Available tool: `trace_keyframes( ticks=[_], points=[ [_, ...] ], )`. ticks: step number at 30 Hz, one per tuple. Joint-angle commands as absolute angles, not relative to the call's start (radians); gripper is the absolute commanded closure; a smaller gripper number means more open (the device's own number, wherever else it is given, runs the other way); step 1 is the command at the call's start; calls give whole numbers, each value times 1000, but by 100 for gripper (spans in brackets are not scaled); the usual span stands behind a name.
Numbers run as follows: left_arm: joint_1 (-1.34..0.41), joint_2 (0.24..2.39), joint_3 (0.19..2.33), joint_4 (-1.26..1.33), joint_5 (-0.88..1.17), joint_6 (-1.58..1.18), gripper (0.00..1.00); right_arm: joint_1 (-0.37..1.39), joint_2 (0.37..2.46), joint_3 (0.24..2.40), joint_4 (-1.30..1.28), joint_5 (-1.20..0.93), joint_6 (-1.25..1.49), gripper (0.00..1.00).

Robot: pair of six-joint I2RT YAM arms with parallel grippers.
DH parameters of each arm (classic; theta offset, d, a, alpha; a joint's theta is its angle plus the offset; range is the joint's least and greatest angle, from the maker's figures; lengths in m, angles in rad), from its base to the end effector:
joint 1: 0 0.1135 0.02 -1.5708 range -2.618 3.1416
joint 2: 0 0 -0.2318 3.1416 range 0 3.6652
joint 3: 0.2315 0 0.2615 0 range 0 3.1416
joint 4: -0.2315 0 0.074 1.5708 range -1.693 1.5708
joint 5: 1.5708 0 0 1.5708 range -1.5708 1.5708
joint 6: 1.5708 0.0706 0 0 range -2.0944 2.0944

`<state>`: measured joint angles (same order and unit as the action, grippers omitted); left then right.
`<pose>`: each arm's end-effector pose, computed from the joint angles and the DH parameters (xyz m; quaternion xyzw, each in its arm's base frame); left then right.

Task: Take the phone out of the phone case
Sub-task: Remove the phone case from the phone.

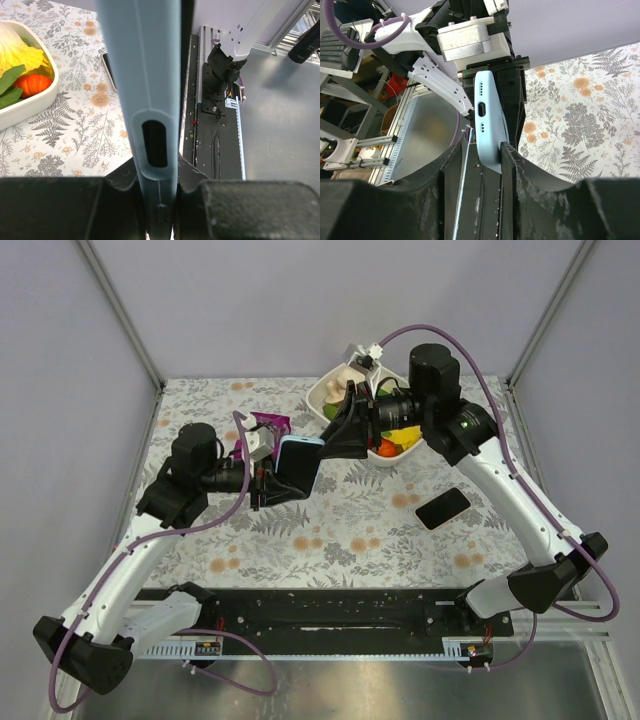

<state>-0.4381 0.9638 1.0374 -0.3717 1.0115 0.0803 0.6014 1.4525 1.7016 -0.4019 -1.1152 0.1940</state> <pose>0.1953 -0.1576 0.3497 0.4586 0.6063 -0.4759 0.4422 0.2349 0.2381 0.4486 -0.4677 0.5610 0.5843 0.3538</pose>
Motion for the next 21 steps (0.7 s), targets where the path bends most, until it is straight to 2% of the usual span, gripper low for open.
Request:
trace_keyframes(
  ticks=[1,4,5,7,9,12,16,20,21],
  points=[
    [-439,945,1057,-279,1048,75,100,618,1460,1729,-390,-1111,189,57],
    [-440,945,1054,-278,1055,75,100,621,1459,1727,-390,-1108,186,63],
    [-440,946,1051,-278,1057,75,100,620,1457,1727,-390,-1112,187,69],
    [-440,942,1042,-279,1061,81,100,623,1456,1729,-385,-1126,183,94],
    [-440,940,1025,-279,1092,115,100,623,1454,1727,-379,-1156,189,100],
    [-446,931,994,-323,1166,268,100,629,1448,1710,-319,-1256,233,100],
    [-505,937,1012,-549,1056,559,100,661,1445,1668,-256,-1406,288,100],
    [-541,930,1025,-609,974,653,100,713,1445,1574,-12,-1480,492,100],
    [-543,928,1026,-618,963,667,100,719,1448,1536,150,-1494,591,100]
  ],
)
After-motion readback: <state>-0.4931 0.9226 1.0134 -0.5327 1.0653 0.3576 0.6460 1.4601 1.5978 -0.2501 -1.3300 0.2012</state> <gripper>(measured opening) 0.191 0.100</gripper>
